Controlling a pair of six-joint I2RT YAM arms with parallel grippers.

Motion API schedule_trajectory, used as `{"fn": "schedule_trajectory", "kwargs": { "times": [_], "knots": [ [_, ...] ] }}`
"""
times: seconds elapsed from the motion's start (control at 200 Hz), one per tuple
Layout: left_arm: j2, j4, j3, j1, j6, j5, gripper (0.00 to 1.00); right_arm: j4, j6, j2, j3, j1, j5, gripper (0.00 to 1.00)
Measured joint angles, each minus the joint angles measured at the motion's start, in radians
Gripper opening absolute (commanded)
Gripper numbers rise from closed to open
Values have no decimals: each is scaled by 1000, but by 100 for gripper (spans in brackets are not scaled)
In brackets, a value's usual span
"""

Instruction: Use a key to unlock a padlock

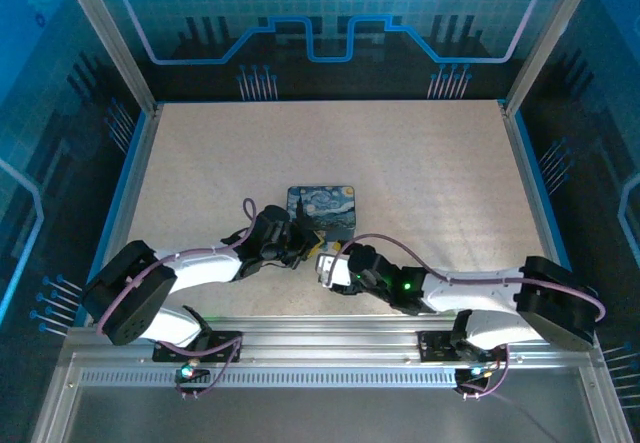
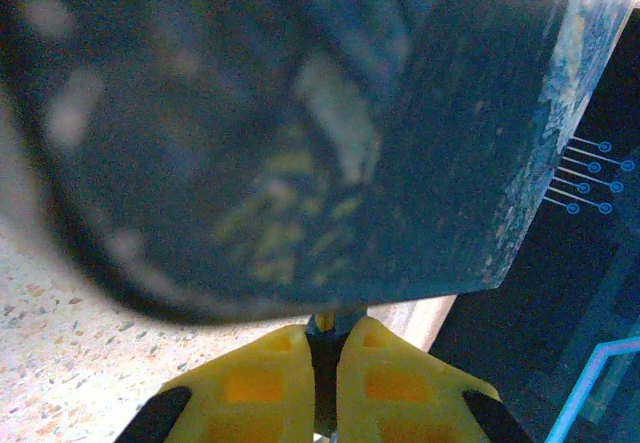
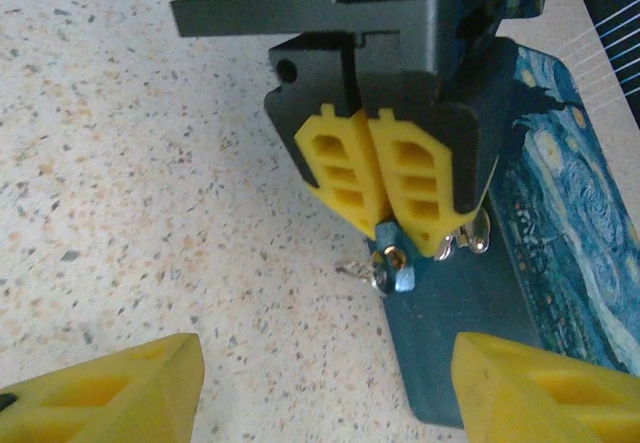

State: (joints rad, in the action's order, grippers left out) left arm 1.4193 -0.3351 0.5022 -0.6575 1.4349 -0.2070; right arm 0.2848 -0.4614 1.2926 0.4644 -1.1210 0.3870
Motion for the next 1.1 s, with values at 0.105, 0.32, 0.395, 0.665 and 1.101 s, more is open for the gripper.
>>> {"fn": "schedule_trajectory", "kwargs": {
  "times": [0.105,0.32,0.395,0.665,1.101],
  "knots": [
    [-8,2,0,0,5,0,0,31,-5,40,16,0,10,58],
    [-11,3,0,0,7,0,0,73,-11,105,35,0,33,48],
    [-11,3,0,0,7,0,0,81,-11,112,35,0,37,44],
    [-11,6,0,0,7,0,0,103,-12,139,47,0,60,32],
    [-11,9,0,0,7,0,0,143,-11,172,48,0,115,17]
  ]
}}
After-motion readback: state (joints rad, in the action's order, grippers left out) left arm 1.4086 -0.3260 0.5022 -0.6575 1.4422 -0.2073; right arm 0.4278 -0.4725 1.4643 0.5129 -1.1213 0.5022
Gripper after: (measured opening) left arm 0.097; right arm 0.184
